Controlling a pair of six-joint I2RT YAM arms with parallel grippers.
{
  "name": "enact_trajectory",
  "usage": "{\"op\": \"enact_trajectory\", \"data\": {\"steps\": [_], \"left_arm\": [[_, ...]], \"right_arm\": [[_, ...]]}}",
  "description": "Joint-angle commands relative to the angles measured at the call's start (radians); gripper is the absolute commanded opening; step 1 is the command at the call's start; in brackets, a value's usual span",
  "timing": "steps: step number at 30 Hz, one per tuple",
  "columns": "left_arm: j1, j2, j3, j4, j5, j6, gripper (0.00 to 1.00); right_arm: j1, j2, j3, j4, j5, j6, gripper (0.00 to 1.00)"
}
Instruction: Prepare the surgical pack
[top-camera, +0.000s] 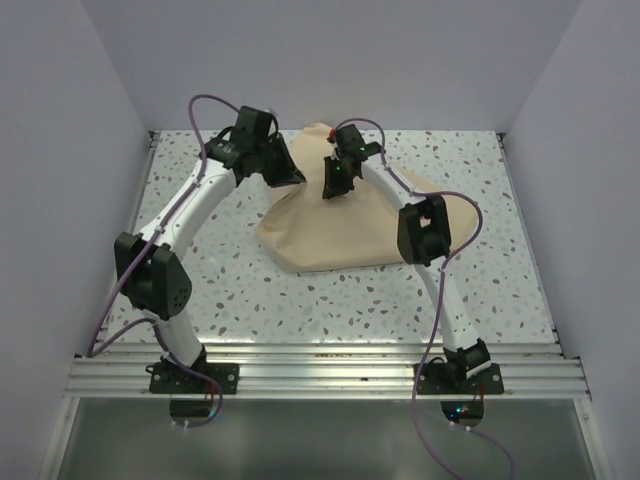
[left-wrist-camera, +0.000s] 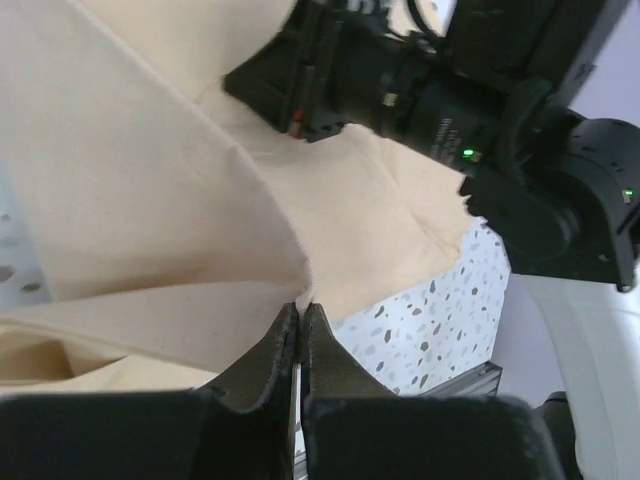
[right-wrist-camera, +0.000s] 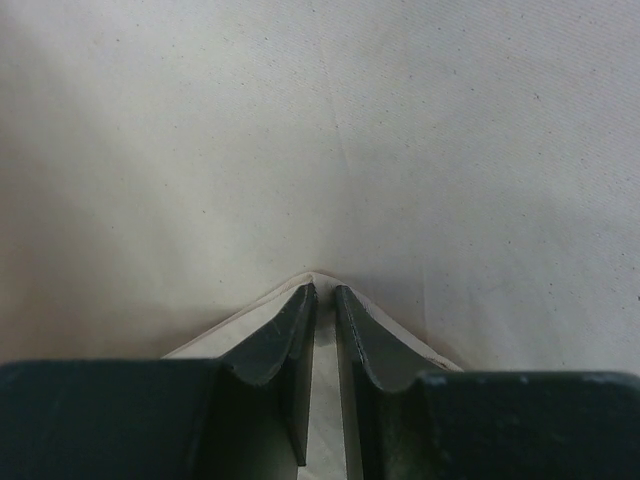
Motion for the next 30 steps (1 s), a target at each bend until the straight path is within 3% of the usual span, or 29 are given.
{"op": "enact_trajectory", "data": {"steps": [1,10,19,24,25,30], "left_arm": [[0.096,-0.14,-0.112,-0.028,-0.05,-0.016,0.0],[0.374,-0.2,-0.317,-0.132,-0.223,0.192,0.0],[0.564,-0.136,-0.589,-0.092,-0.274,0.315,0.15],[0.699,-0.133,-0.722,-0.028,-0.277,0.349,0.3],[0.73,-0.133,-0.733,-0.022,-0.277,0.352,0.41],[0.776,-0.11,-0.716,0.007,-0.309,0.375,0.62]], "right_arm": [[0.016,0.059,-0.053,-0.062,-0.04,-0.006,0.19],[0.017,0.07,-0.051,-0.088,-0.022,-0.026,0.2],[0.017,0.09,-0.025,-0.116,0.01,-0.04,0.2],[0.016,0.093,-0.02,-0.122,0.018,-0.046,0.2],[0.017,0.094,-0.02,-0.123,0.018,-0.046,0.2],[0.016,0.106,-0.013,-0.125,0.022,-0.05,0.2]]}}
